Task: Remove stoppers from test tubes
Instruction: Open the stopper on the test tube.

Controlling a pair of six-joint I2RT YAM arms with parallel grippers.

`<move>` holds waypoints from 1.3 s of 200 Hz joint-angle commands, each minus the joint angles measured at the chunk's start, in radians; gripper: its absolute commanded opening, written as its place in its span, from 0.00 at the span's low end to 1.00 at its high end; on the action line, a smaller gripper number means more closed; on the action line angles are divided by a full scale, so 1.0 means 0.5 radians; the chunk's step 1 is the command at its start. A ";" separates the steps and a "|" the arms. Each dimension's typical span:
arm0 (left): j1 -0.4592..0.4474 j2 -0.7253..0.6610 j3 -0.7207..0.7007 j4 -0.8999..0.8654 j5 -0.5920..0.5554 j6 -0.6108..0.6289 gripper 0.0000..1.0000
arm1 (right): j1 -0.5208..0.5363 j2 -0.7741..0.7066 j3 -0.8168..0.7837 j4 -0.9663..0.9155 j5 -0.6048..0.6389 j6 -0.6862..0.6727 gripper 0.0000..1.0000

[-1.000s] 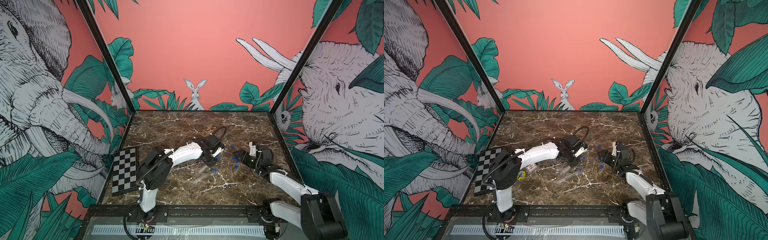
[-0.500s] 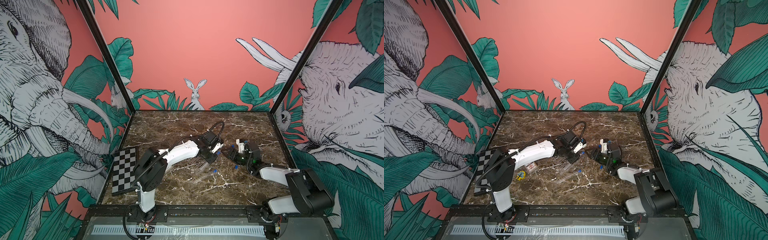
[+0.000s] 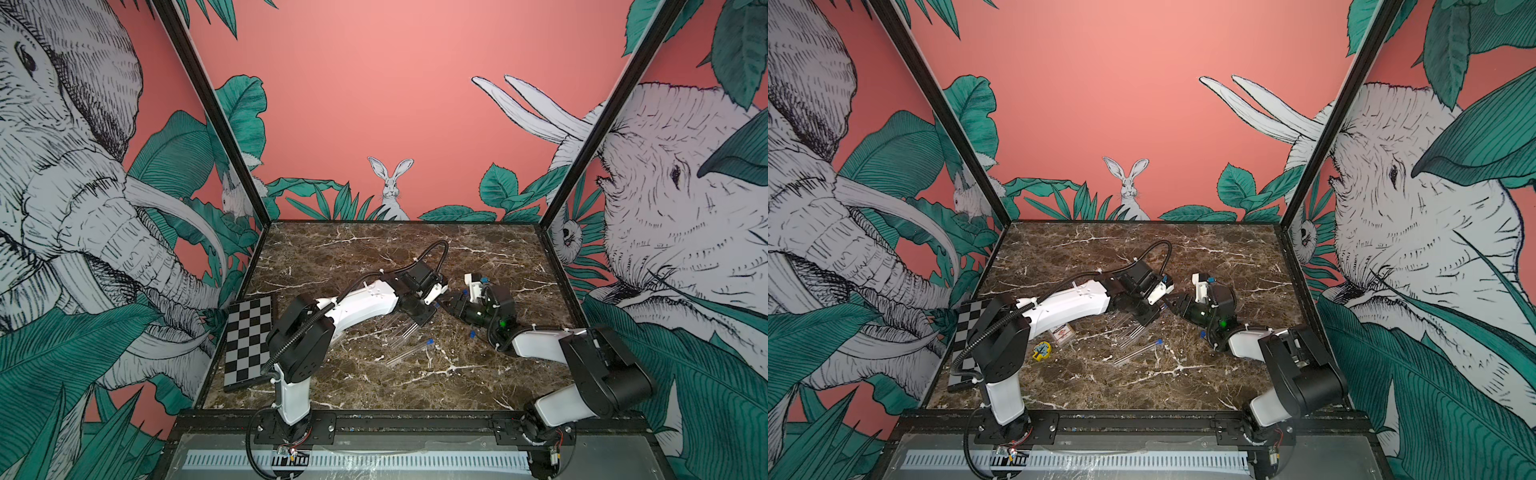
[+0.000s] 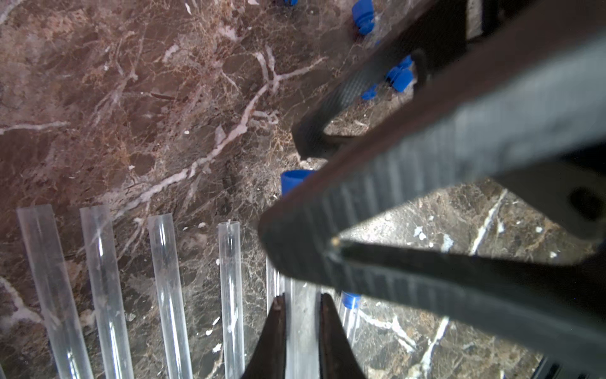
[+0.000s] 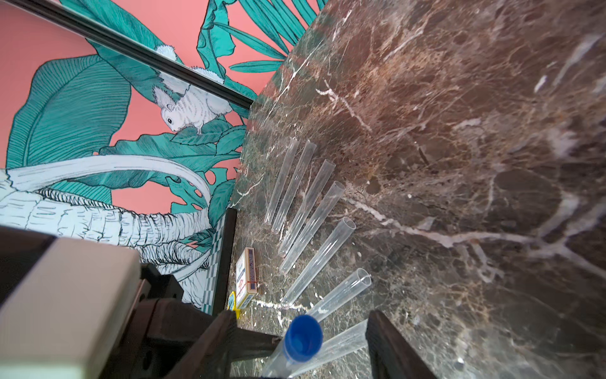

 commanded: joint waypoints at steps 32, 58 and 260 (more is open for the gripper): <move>0.003 -0.090 -0.014 0.022 0.036 -0.026 0.07 | 0.029 0.071 0.060 0.241 -0.031 0.122 0.47; 0.002 -0.078 -0.008 0.027 0.033 -0.033 0.06 | 0.032 0.074 0.055 0.246 -0.031 0.131 0.41; 0.002 -0.067 0.000 0.034 0.021 -0.029 0.04 | 0.032 0.140 0.064 0.377 -0.047 0.214 0.24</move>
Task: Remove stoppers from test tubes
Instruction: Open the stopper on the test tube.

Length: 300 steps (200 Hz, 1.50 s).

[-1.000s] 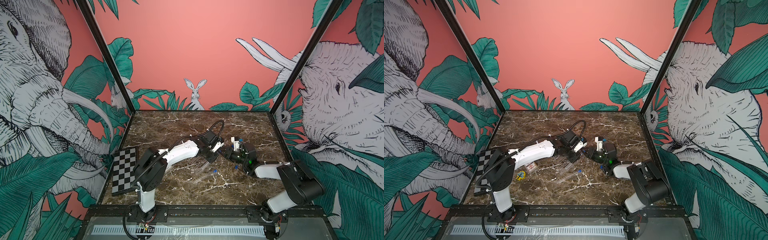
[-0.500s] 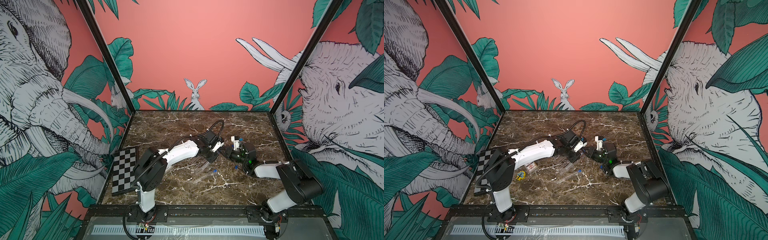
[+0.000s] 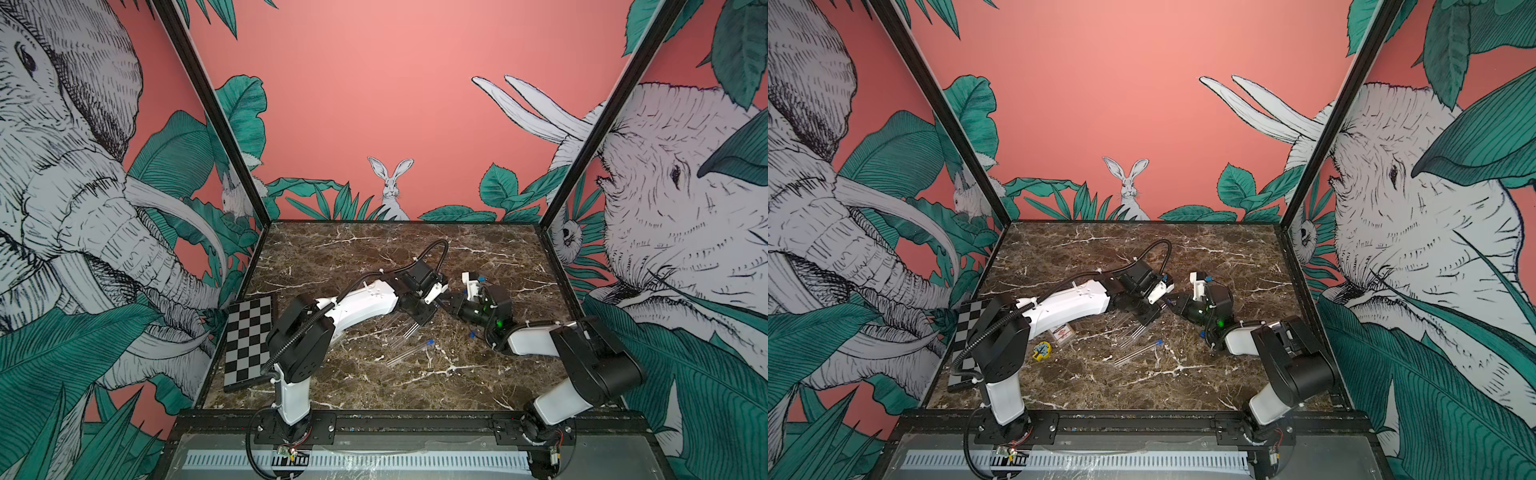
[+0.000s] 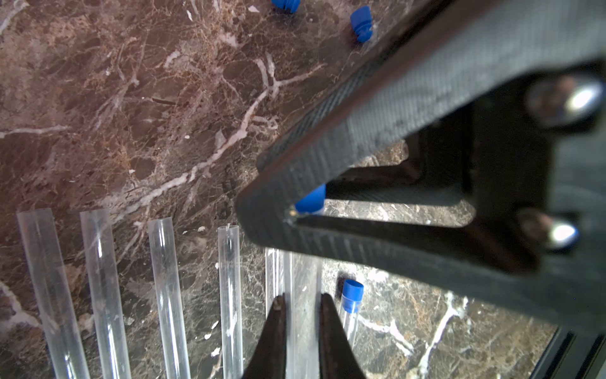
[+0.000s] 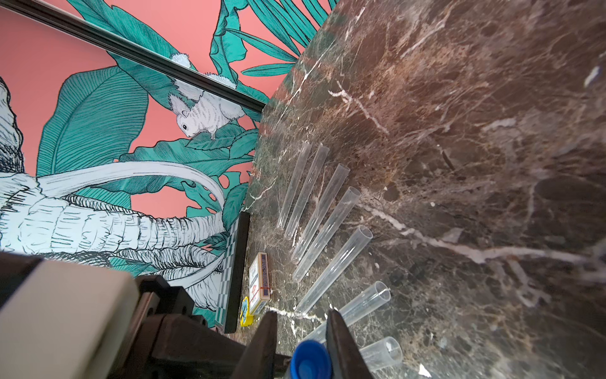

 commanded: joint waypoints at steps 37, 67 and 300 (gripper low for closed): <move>0.002 -0.067 -0.002 0.015 0.006 -0.017 0.04 | 0.012 0.019 0.047 0.167 -0.028 0.085 0.22; 0.002 -0.062 0.007 0.018 0.014 -0.020 0.04 | 0.011 0.023 0.042 0.177 -0.029 0.090 0.20; 0.023 -0.082 -0.128 -0.180 -0.204 0.118 0.00 | -0.078 -0.293 0.129 -0.224 0.120 -0.119 0.11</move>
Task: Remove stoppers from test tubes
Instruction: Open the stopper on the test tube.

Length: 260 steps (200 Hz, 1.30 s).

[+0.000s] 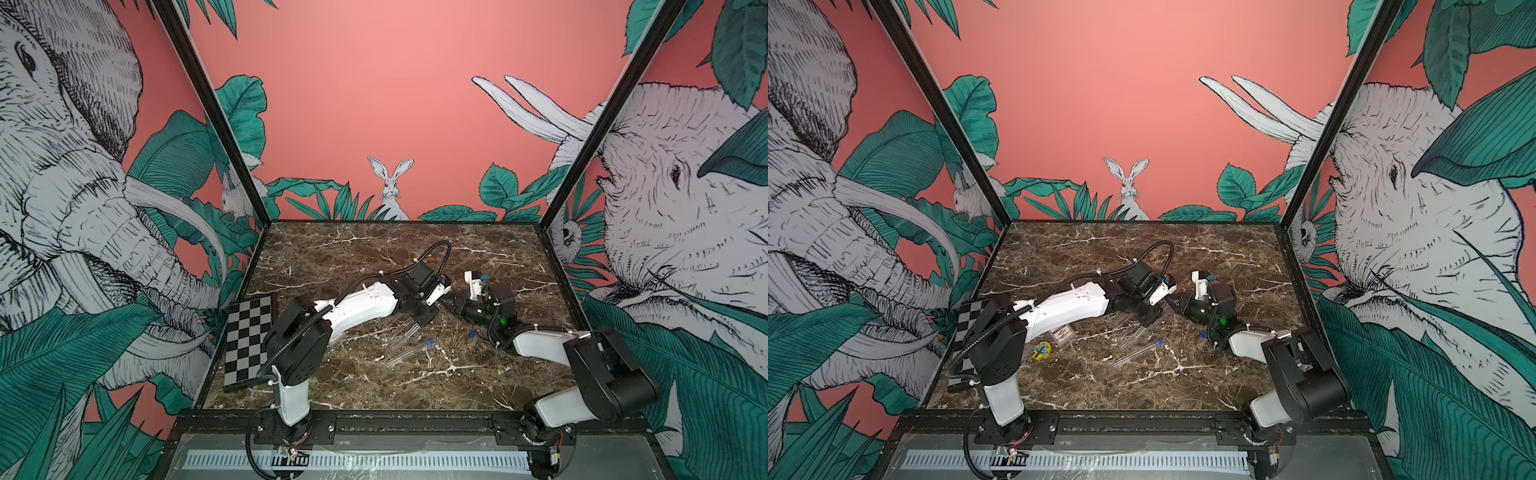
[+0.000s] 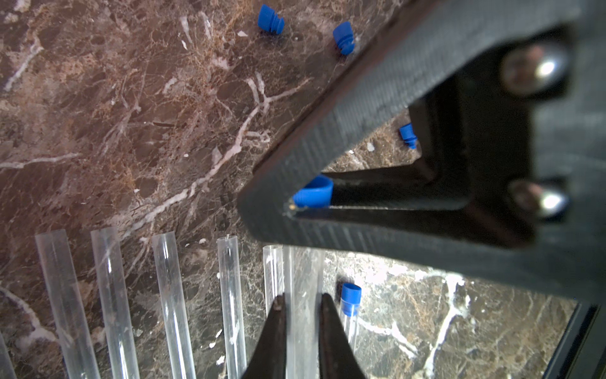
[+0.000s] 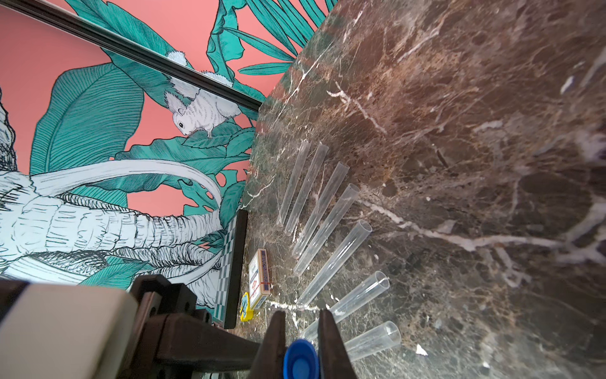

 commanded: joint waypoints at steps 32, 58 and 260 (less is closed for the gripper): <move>0.034 -0.043 -0.101 -0.248 -0.164 0.020 0.00 | -0.047 -0.087 0.127 0.058 0.109 -0.069 0.11; 0.034 -0.047 -0.101 -0.268 -0.184 0.032 0.00 | -0.050 -0.140 0.159 -0.093 0.154 -0.160 0.11; 0.037 -0.064 -0.162 -0.277 -0.221 0.085 0.00 | -0.110 -0.132 0.139 0.059 0.162 -0.063 0.13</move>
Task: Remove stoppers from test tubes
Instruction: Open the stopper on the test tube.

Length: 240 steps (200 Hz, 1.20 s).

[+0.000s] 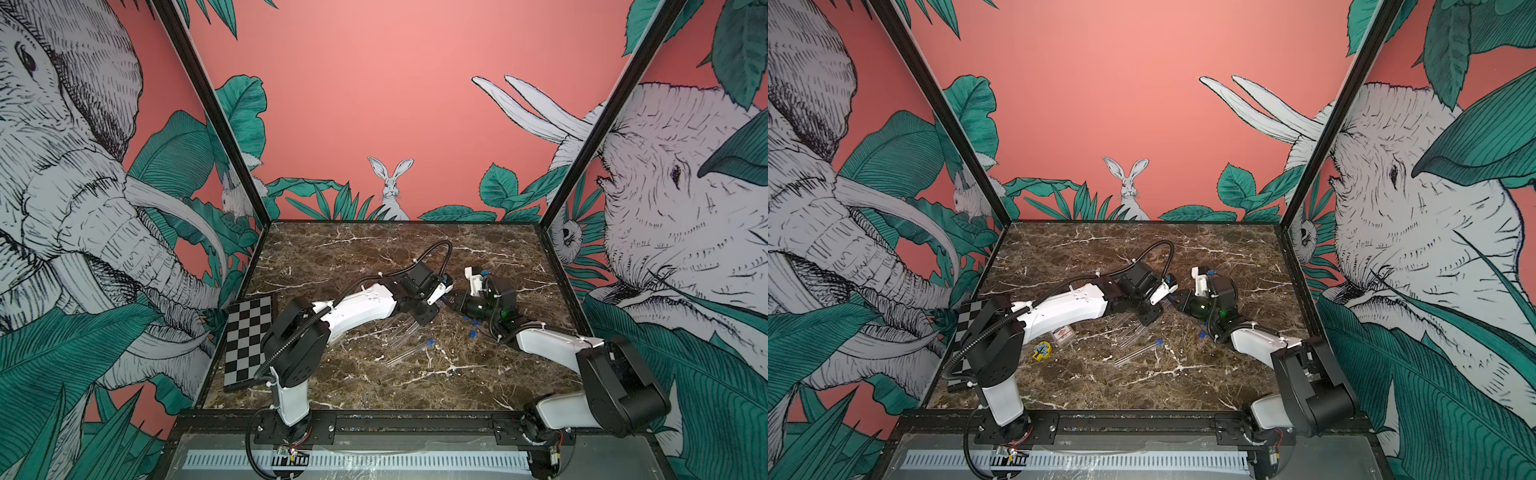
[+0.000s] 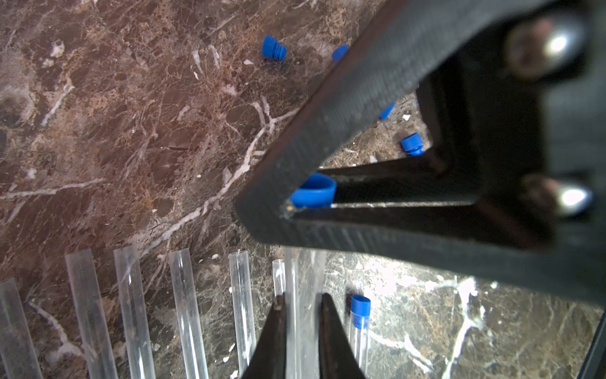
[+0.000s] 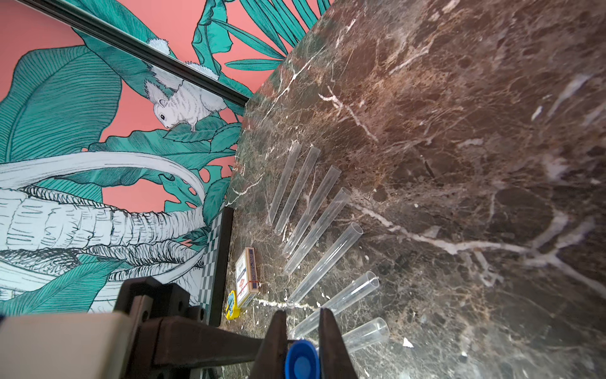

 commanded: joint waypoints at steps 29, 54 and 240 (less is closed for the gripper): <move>0.045 -0.040 -0.119 -0.379 -0.175 0.008 0.00 | -0.126 0.043 -0.004 0.530 0.079 0.172 0.13; 0.045 -0.048 -0.123 -0.395 -0.186 0.024 0.00 | -0.128 -0.032 0.028 0.302 0.105 0.040 0.13; 0.039 -0.032 -0.114 -0.333 -0.015 -0.003 0.00 | -0.258 -0.433 0.000 -0.710 0.308 -0.363 0.14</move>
